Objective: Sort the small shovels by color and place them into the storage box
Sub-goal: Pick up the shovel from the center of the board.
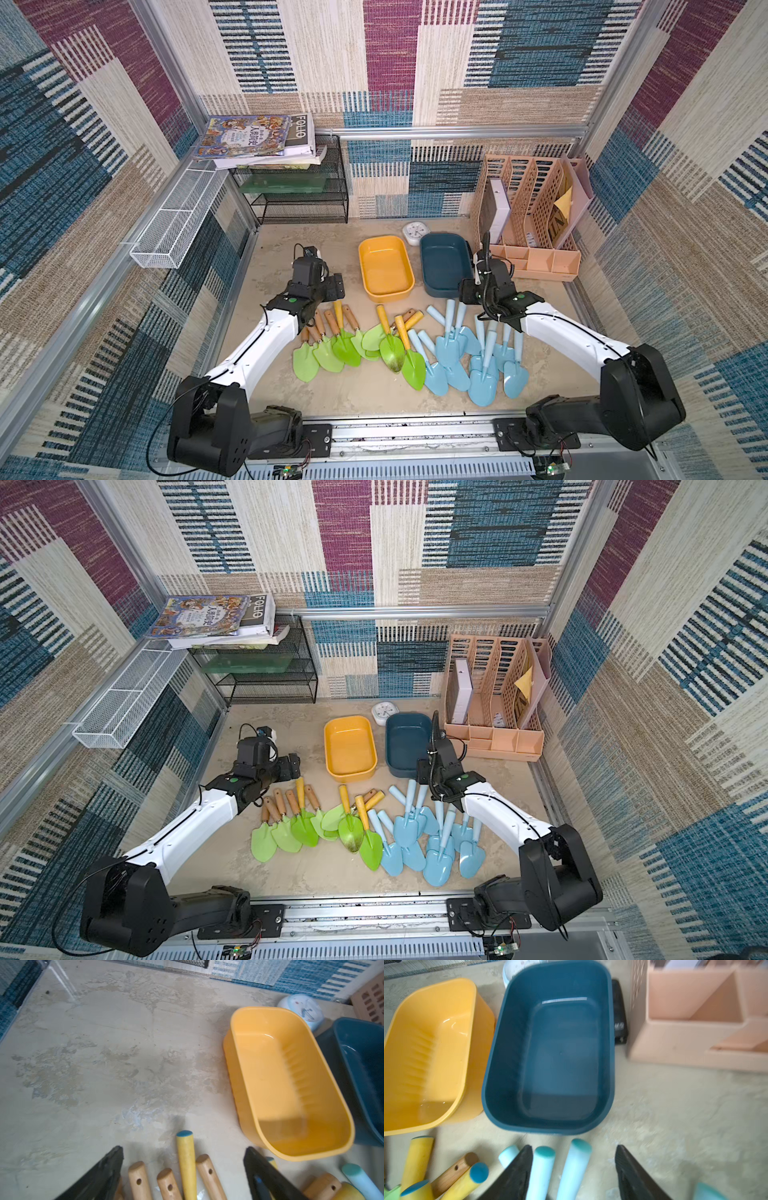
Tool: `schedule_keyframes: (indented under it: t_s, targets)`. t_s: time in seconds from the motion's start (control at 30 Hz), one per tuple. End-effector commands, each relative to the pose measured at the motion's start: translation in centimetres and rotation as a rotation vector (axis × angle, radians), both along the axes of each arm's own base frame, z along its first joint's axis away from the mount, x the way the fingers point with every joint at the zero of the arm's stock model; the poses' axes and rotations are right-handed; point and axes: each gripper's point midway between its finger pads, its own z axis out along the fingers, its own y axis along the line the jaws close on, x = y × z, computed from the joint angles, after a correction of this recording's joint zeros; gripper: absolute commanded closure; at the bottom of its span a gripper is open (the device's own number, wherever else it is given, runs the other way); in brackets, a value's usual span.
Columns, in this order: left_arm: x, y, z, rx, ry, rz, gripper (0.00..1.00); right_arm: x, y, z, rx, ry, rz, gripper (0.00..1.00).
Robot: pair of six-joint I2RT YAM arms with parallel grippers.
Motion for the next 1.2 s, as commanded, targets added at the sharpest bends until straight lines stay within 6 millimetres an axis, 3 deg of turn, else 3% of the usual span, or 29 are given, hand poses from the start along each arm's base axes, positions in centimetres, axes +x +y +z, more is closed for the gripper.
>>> schedule_keyframes:
  t_s: [0.0, 0.2, 0.37, 0.87, 1.17]
  targets:
    - [-0.3, -1.2, 0.1, 0.010, 0.009, -0.014, 0.24, -1.4, 1.6, -1.4, 0.154, 0.097, -0.050, 0.44]
    - [-0.4, -5.7, -1.1, 0.014, 0.062, -0.151, 0.28, -1.9, 4.6, -2.9, 0.186, 0.155, -0.002, 0.55]
    - [-1.0, -7.5, -1.7, -0.015, 0.089, -0.185, 0.27, -2.2, 5.6, -4.6, 0.159, 0.202, -0.006, 0.56]
    - [-1.3, -7.6, -1.8, 0.012, 0.118, -0.174, 0.23, -2.9, 6.0, -7.5, 0.077, 0.267, -0.023, 0.57]
    - [-1.4, -7.7, -2.0, 0.001, 0.129, -0.168, 0.24, -2.5, 5.6, -8.0, 0.066, 0.249, -0.052, 0.71]
